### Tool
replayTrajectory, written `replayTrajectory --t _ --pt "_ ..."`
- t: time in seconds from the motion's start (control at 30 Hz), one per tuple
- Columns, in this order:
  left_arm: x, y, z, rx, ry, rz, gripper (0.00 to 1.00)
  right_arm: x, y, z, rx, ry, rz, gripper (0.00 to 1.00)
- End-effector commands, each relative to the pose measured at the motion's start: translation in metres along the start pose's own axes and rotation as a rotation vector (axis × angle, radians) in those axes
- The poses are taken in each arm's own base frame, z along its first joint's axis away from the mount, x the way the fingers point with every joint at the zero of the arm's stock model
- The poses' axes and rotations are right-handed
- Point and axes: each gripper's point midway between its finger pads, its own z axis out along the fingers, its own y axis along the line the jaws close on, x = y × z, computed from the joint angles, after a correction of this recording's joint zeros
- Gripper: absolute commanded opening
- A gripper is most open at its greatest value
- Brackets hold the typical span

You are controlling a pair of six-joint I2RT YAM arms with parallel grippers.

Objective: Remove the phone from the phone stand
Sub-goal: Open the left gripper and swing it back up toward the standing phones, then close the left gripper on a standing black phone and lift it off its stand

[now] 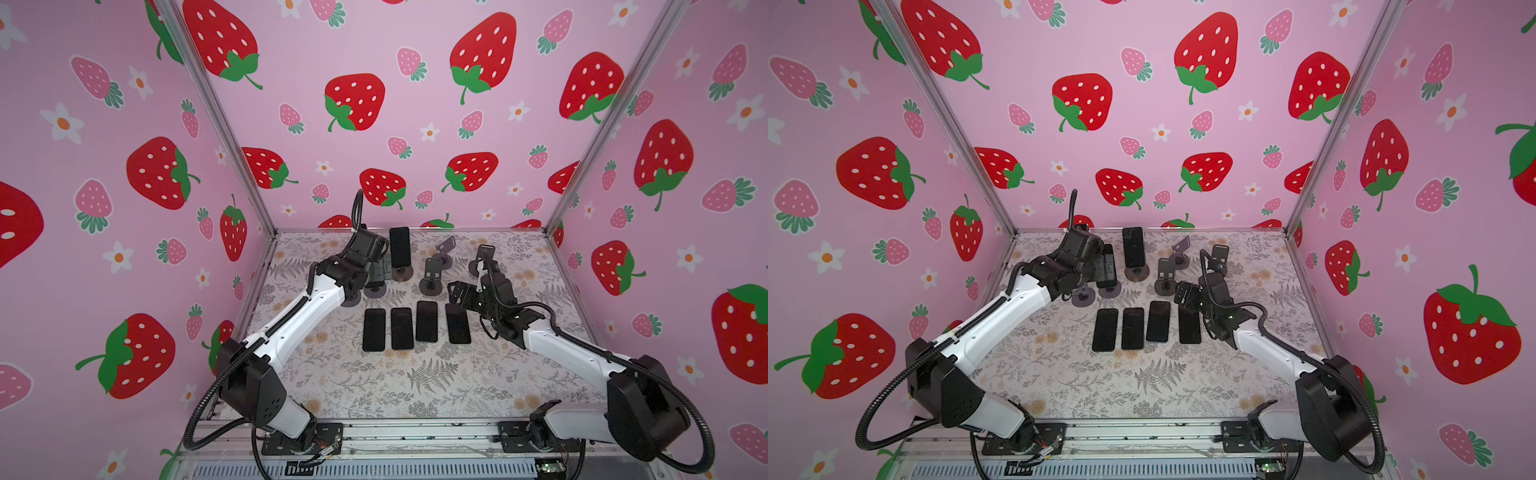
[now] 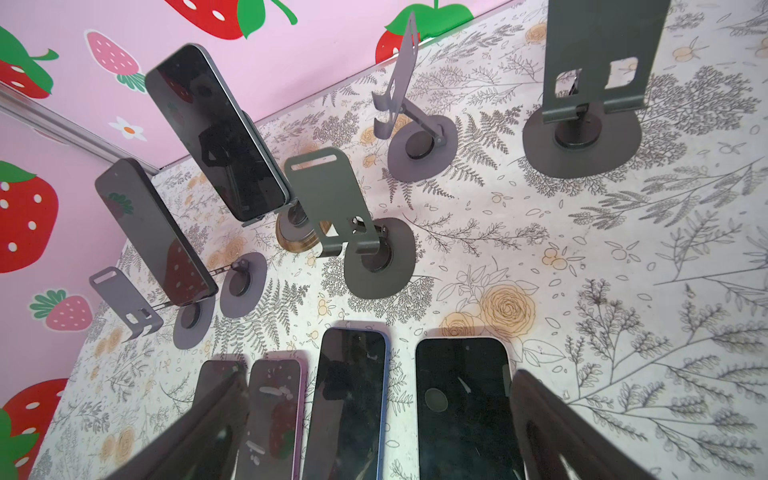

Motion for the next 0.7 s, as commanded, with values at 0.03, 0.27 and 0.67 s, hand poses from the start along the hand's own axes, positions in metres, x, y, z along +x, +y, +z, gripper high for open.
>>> replayTrajectory --t 0.03,0.27,0.67 --pt "-0.023 0.005 0.012 -0.045 -0.008 0.008 0.99 -0.007 -0.002 -0.009 0.006 -0.037 0.003 1.00" --pt "-0.033 0.007 0.055 -0.041 0.054 -0.029 0.99 -0.015 -0.004 -0.016 0.021 -0.066 -0.005 1.00" --pt "-0.037 0.015 0.109 -0.124 0.068 -0.044 0.99 -0.027 -0.011 -0.033 0.055 -0.115 -0.032 1.00"
